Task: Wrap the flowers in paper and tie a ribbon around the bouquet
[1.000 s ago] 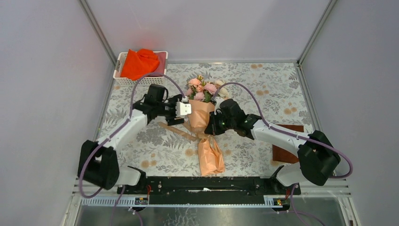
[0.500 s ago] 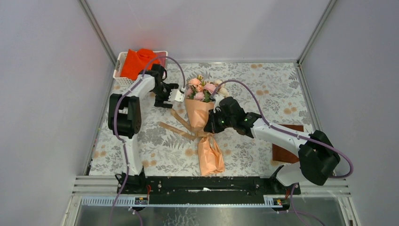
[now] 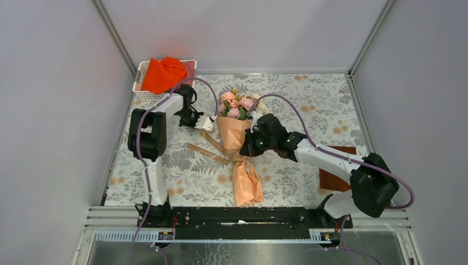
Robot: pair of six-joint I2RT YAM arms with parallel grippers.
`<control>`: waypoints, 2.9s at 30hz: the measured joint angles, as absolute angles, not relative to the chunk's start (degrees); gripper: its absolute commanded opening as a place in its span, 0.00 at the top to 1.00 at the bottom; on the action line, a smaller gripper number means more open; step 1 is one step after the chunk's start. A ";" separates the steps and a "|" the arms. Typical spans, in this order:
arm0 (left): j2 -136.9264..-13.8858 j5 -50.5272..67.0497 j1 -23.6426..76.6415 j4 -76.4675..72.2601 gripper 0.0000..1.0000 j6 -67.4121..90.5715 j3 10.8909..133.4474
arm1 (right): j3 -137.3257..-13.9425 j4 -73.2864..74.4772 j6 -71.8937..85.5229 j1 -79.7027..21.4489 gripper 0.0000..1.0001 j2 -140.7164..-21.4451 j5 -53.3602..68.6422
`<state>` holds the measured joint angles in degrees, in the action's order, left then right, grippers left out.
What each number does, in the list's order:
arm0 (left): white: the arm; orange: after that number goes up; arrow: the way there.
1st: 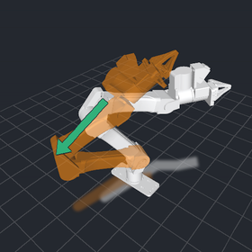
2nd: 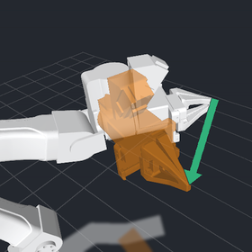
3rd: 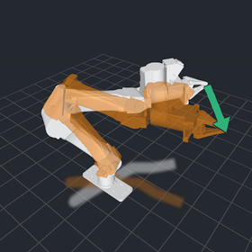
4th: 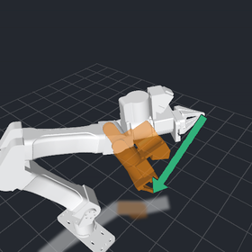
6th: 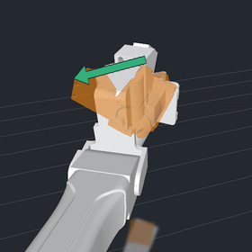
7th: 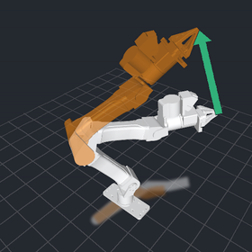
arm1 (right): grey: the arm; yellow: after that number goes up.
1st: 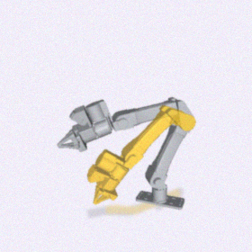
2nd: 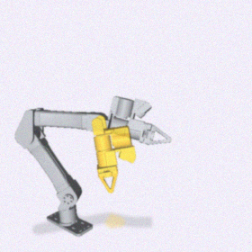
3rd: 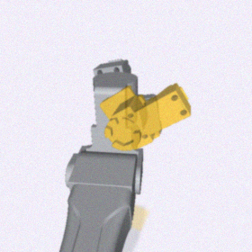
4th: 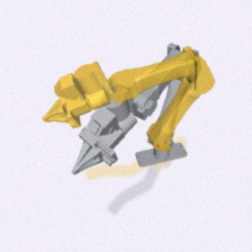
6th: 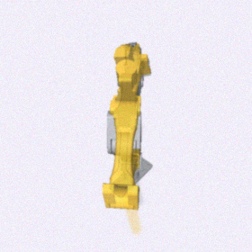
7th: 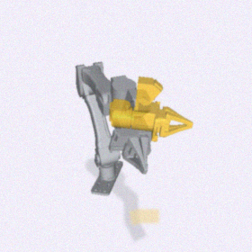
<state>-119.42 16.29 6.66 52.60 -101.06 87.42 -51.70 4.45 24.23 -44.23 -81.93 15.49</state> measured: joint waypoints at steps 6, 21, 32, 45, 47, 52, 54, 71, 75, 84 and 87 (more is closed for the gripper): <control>-110.59 18.28 6.83 53.71 1.00 -100.40 78.00 | -52.53 4.86 24.25 -44.21 1.00 -81.93 14.31; -74.83 42.52 55.05 61.89 1.00 -61.89 65.84 | -54.83 4.84 24.71 -43.31 1.00 -83.15 13.21; -85.47 38.98 65.56 18.33 1.00 -29.85 63.55 | -54.85 4.84 24.14 -42.00 1.00 -83.13 13.65; -70.00 31.81 64.10 13.93 0.08 -36.07 52.58 | -54.92 5.52 23.22 -42.00 1.00 -83.20 14.74; -60.64 30.98 59.77 14.22 0.08 -36.53 49.84 | -54.98 5.69 23.57 -42.04 1.00 -83.33 14.70; -53.69 29.30 46.00 11.92 0.11 -30.57 45.65 | -55.35 5.32 24.56 -44.18 1.00 -84.01 14.52; -53.21 28.12 38.54 10.94 0.11 -27.29 43.18 | -55.35 4.62 25.19 -45.84 1.00 -84.60 14.57; -52.86 22.35 18.59 0.01 0.27 -16.88 31.11 | -62.54 2.90 23.90 -56.97 0.33 -97.73 16.21; -48.64 29.78 18.59 0.91 0.51 -22.85 29.78 | -62.87 7.20 19.09 -56.66 0.41 -92.60 15.62; -46.94 37.32 44.51 8.05 0.37 -48.49 27.16 | -61.23 10.39 16.34 -44.07 0.53 -86.72 12.49; -54.37 34.41 49.36 7.66 0.37 -52.60 27.18 | -62.72 13.32 14.48 -43.94 0.53 -92.33 11.62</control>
<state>-54.37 34.41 49.36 7.66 -52.60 27.18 -62.72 13.32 14.48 -43.94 -92.33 11.62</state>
